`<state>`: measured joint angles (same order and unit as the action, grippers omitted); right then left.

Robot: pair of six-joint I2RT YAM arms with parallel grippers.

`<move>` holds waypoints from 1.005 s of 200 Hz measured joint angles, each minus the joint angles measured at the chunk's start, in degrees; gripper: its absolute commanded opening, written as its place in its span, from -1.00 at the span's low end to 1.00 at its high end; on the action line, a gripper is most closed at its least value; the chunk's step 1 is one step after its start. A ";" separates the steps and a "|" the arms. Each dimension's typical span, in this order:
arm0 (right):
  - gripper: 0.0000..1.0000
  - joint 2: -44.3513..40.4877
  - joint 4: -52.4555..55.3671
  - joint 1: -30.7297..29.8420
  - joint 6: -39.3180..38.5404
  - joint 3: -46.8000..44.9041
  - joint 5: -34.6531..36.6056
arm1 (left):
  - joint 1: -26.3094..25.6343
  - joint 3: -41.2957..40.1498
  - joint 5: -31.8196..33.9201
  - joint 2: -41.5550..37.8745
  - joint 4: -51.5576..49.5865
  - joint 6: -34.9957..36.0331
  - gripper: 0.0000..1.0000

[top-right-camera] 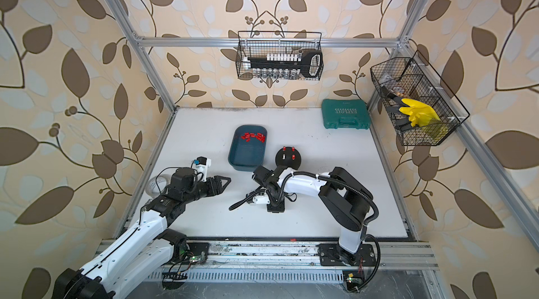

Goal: Cover the protruding screws with screw protection sleeves
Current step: Pick up the screw protection sleeve from the storage box.

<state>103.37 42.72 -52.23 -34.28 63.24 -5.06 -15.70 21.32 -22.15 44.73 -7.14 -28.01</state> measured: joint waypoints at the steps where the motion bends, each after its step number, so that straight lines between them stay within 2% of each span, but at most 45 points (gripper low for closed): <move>1: -0.73 0.02 0.00 0.02 0.02 0.02 -0.04 | 0.00 0.00 0.02 0.00 0.00 0.00 0.27; 83: -0.76 -0.33 -0.48 2.56 3.45 1.49 -5.53 | 0.00 0.00 -0.04 0.76 0.13 0.00 0.28; 124: -0.75 -5.57 -2.99 5.51 7.52 1.51 -12.17 | -0.02 0.00 -1.88 2.27 3.17 -0.02 0.27; 170: -0.74 -14.03 -8.74 10.91 17.99 3.30 -23.93 | -2.03 0.02 -3.58 4.44 11.02 -0.02 0.28; 201: -0.71 -18.82 -16.26 18.40 32.35 4.57 -30.08 | -3.15 0.57 -4.72 6.69 16.02 -0.07 0.28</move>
<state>84.55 26.46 -33.82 -1.93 67.81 -35.14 -18.85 21.89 -26.87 51.42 8.88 -28.08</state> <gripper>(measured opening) 0.145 0.641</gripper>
